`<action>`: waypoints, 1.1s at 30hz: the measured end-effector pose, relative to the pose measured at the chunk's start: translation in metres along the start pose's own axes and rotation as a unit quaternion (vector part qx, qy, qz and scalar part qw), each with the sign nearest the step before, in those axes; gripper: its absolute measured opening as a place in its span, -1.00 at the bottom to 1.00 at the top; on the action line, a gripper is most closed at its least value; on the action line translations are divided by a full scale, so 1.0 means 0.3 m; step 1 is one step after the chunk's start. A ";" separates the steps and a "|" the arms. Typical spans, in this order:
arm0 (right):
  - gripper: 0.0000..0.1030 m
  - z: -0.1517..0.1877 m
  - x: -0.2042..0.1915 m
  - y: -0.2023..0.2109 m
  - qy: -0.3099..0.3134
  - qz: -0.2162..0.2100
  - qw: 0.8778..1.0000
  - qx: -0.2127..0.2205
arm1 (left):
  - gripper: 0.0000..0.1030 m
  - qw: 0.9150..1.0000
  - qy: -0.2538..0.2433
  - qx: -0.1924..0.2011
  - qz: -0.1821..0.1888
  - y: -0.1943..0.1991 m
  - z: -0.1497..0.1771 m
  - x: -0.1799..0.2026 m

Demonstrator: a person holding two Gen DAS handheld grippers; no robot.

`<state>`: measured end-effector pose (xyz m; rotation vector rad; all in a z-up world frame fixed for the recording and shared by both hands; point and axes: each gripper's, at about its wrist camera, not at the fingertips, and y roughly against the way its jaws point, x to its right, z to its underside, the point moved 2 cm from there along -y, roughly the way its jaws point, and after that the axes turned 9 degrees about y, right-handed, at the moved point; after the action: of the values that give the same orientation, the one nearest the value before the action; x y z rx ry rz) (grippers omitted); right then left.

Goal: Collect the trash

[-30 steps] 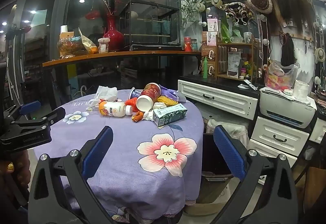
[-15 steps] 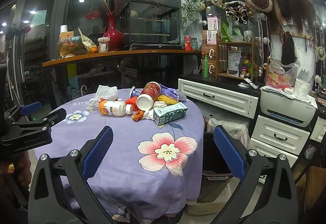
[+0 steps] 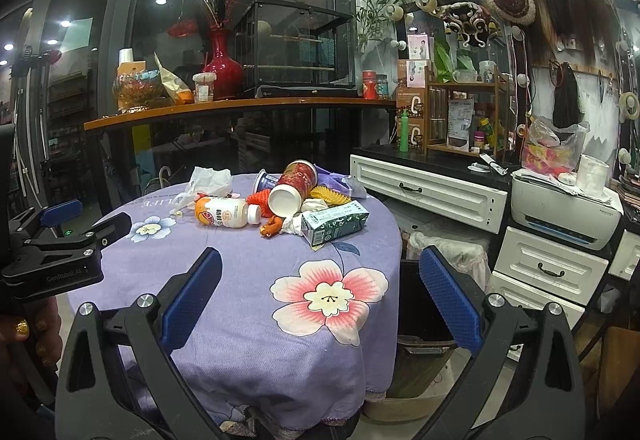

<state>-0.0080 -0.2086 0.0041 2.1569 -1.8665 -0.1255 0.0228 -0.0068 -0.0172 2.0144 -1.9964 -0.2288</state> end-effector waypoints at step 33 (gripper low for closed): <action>0.90 0.014 -0.005 -0.008 0.000 -0.001 1.000 -0.001 | 0.90 1.000 0.001 -0.001 -0.001 -0.001 0.000 0.003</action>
<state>-0.0069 -0.2075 -0.0007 2.1590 -1.8629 -0.1273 0.0230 -0.0076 -0.0171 2.0137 -1.9927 -0.2290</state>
